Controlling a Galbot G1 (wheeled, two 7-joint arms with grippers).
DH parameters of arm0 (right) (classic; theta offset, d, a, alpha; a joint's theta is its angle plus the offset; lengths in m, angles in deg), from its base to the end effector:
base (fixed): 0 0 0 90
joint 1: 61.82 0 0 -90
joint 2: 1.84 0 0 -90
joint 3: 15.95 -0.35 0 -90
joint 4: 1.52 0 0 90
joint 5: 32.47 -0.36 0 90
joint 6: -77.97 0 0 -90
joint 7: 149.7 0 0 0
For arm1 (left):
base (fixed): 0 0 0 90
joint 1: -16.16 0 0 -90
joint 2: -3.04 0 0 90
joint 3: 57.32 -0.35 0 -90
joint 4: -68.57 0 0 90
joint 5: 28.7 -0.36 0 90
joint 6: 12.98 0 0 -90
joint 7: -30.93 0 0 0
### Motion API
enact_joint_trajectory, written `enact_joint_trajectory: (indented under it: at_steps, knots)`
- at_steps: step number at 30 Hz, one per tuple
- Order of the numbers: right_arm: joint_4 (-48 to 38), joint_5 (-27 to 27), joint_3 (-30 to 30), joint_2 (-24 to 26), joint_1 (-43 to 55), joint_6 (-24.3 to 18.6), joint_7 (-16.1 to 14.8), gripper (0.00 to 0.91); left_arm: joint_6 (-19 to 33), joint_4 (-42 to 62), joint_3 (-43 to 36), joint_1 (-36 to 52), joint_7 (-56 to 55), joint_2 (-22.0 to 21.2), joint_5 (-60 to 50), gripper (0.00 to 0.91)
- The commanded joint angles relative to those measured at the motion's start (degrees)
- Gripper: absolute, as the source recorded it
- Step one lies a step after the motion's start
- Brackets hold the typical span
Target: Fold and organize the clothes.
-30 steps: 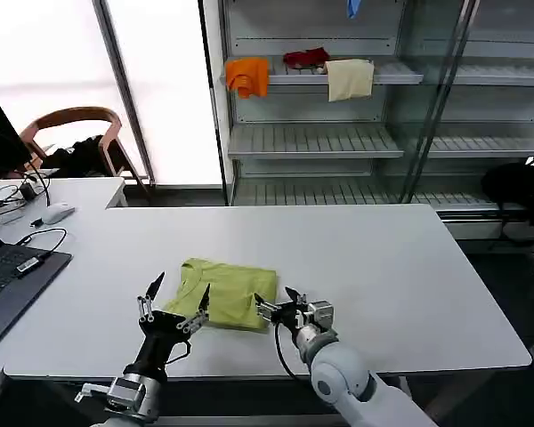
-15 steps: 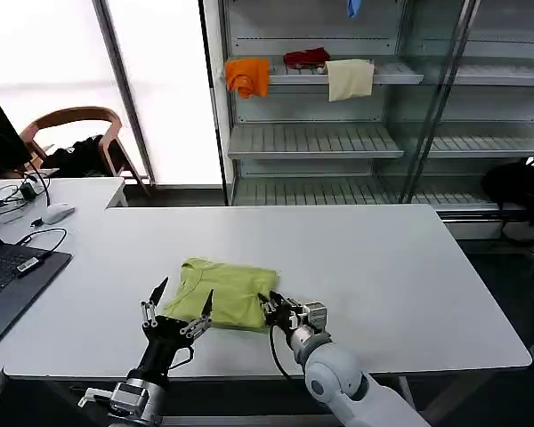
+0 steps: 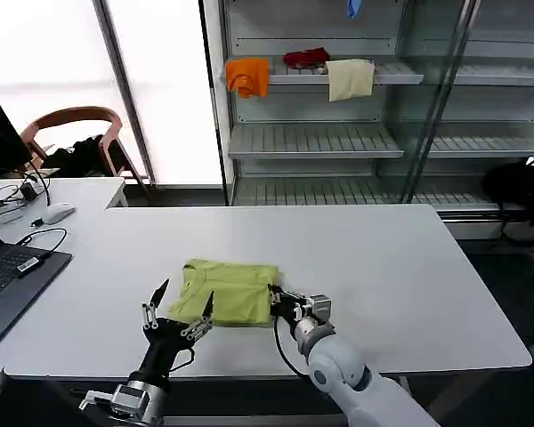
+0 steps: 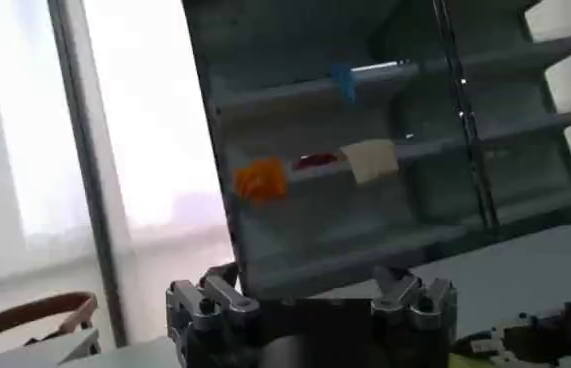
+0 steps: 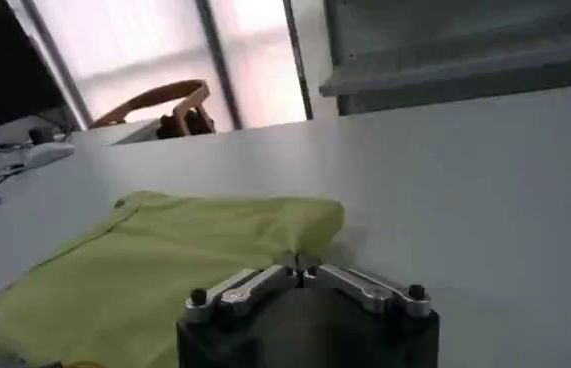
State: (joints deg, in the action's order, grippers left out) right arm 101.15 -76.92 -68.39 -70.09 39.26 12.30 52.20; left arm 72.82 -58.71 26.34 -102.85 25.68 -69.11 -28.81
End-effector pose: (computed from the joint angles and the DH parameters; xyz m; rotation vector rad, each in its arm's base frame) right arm 0.3369 0.0984 -0.2714 0.5531 -2.6544 -0.2007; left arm 0.1834 0.0103 -0.2564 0.2504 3.0518 0.3208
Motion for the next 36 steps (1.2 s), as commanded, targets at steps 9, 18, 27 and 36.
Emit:
enact_joint_trajectory:
  at_steps: [9, 18, 27, 36]
  knots:
    - [2.6, -3.2, -9.4, 11.5, -2.3, -2.5, -2.5, 0.000, 0.2, -0.3, -0.5, -0.8, -0.7, -0.3, 0.0, 0.907]
    - [0.9, -2.4, -13.6, 20.1, -3.9, -5.9, -3.6, 0.907, -0.3, -0.9, -1.7, -0.7, -1.0, -0.4, 0.1, 0.907]
    - [4.4, 4.6, -19.0, 24.3, -7.5, -7.4, -6.7, 0.907, -2.6, -3.5, -2.5, -1.5, -3.0, -0.5, -0.6, 0.907]
    - [21.2, 7.4, -41.9, 24.9, -39.0, -26.6, 1.3, 0.907, -4.4, -5.4, -3.9, -3.8, -6.6, -0.1, 0.0, 0.907]
